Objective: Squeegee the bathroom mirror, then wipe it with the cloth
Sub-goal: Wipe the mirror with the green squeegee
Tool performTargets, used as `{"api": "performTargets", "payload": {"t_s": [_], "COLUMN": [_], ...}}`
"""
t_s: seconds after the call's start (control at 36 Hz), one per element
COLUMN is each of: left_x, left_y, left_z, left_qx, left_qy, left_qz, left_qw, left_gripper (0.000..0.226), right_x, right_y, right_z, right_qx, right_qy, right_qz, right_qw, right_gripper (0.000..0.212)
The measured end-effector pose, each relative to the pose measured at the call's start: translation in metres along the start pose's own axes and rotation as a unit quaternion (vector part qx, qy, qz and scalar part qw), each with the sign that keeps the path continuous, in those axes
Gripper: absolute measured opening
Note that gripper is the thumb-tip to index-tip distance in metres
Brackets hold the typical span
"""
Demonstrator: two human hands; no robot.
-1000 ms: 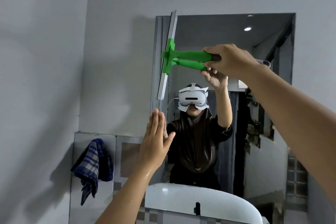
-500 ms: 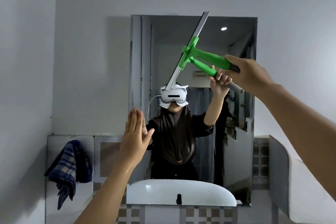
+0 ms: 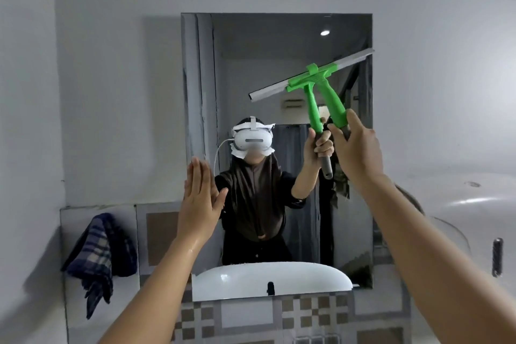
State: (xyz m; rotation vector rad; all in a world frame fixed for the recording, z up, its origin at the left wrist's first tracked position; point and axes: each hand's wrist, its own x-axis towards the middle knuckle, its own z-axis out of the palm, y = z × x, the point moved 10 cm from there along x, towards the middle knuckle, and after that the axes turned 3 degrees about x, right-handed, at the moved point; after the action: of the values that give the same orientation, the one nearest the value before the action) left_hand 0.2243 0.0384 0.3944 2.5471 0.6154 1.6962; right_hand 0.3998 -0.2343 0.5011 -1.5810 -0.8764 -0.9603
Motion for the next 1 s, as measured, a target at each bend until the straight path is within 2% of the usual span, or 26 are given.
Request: {"api": "performTargets", "payload": {"t_s": [0.19, 0.33, 0.58, 0.69, 0.83, 1.0], "left_x": [-0.004, -0.005, -0.008, -0.012, -0.028, -0.044], "left_y": [0.003, 0.004, 0.006, 0.003, -0.003, -0.002], "left_z": [-0.003, -0.004, -0.009, -0.007, -0.002, -0.001], "left_qx": [0.022, 0.024, 0.027, 0.034, 0.015, -0.001], "left_qy": [-0.010, -0.021, -0.039, -0.045, -0.050, -0.032], "left_qz": [0.033, 0.029, 0.065, 0.077, 0.083, 0.069], "left_qw": [0.999, 0.999, 0.997, 0.995, 0.995, 0.997], "left_gripper": [0.083, 0.081, 0.083, 0.083, 0.088, 0.086], "right_x": [-0.035, -0.051, -0.089, -0.101, -0.112, -0.113], "right_y": [-0.022, -0.030, -0.065, -0.090, -0.114, -0.109], "right_z": [0.016, 0.031, 0.089, 0.111, 0.120, 0.108], "right_qx": [0.094, 0.146, 0.151, 0.143, 0.075, -0.001], "right_qy": [0.050, 0.063, 0.028, 0.003, -0.031, -0.050], "right_qz": [0.079, 0.132, 0.167, 0.138, 0.072, -0.003], "right_qw": [0.991, 0.978, 0.974, 0.980, 0.994, 0.999], "right_gripper": [0.022, 0.021, 0.050, 0.054, 0.053, 0.054]}}
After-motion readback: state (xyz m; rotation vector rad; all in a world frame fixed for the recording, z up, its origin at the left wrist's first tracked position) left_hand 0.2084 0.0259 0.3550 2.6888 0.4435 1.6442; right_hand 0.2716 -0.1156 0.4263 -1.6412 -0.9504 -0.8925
